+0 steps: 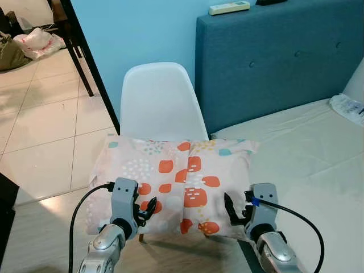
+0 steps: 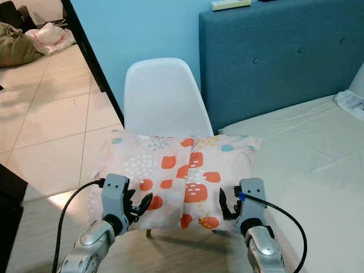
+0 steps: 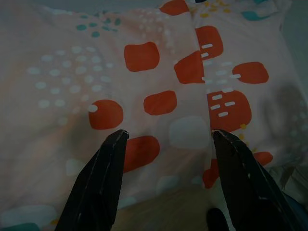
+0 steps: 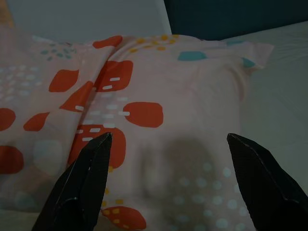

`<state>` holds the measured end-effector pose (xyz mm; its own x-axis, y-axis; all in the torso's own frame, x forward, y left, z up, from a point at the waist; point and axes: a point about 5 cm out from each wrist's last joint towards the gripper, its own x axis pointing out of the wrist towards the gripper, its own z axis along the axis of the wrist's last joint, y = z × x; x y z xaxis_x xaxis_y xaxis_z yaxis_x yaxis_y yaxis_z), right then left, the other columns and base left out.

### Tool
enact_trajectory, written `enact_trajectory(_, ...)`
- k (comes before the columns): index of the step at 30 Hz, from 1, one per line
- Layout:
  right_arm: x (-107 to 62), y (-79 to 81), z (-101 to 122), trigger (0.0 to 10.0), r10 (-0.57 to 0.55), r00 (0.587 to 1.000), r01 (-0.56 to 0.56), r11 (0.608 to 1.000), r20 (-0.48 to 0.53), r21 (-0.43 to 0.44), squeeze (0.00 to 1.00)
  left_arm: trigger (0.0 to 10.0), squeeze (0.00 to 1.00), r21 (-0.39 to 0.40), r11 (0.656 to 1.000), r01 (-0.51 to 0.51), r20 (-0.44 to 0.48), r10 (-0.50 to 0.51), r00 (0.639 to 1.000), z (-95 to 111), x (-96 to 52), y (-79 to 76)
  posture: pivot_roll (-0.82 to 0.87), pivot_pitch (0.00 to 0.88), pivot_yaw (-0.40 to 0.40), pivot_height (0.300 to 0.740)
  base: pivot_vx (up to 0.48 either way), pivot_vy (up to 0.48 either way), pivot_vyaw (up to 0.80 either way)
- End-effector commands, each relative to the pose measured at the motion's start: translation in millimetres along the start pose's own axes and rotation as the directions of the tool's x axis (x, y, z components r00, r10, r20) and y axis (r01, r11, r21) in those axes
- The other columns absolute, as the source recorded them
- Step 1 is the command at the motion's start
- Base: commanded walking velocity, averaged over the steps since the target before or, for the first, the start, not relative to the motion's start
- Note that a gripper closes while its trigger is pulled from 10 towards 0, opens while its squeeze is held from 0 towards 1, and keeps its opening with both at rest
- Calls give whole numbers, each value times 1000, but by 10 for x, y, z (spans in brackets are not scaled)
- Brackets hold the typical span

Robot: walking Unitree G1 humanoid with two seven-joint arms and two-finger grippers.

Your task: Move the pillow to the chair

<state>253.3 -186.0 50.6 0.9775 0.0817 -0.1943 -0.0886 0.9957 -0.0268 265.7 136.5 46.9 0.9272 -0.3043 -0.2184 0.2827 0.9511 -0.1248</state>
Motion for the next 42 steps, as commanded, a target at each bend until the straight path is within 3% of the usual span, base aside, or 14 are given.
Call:
enact_trajectory(1,-6,43,-45,10000,14,1000,-14,1000,-25,1,0,10000,0,-9,1000,-19,-26,18,999,-52,-43,57,-86,163,91,740,0,0,0)
enact_trajectory(12,49,40,-55,10000,28,999,-28,1000,-41,2,0,10000,0,-5,999,-36,-32,36,999,-50,-29,66,-82,131,70,740,0,0,0)
enact_trajectory(21,97,165,-46,10000,155,987,-160,981,-47,-109,0,10000,0,-31,995,-95,-32,94,995,-72,-25,116,-86,91,39,740,0,0,0)
enact_trajectory(25,200,255,-55,10000,223,972,-233,956,-77,-181,0,10000,0,-56,986,-157,-38,155,987,-113,-13,142,-64,38,-46,740,0,0,0)
enact_trajectory(34,241,230,-101,10000,227,969,-242,957,-102,-163,0,10000,0,-58,982,-179,-35,177,984,-124,-20,146,-45,29,-66,740,0,0,0)
enact_trajectory(42,251,191,-120,10000,176,981,-186,973,-84,-134,0,10000,0,-24,988,-155,-47,154,987,-133,0,141,-62,36,-16,740,0,0,0)
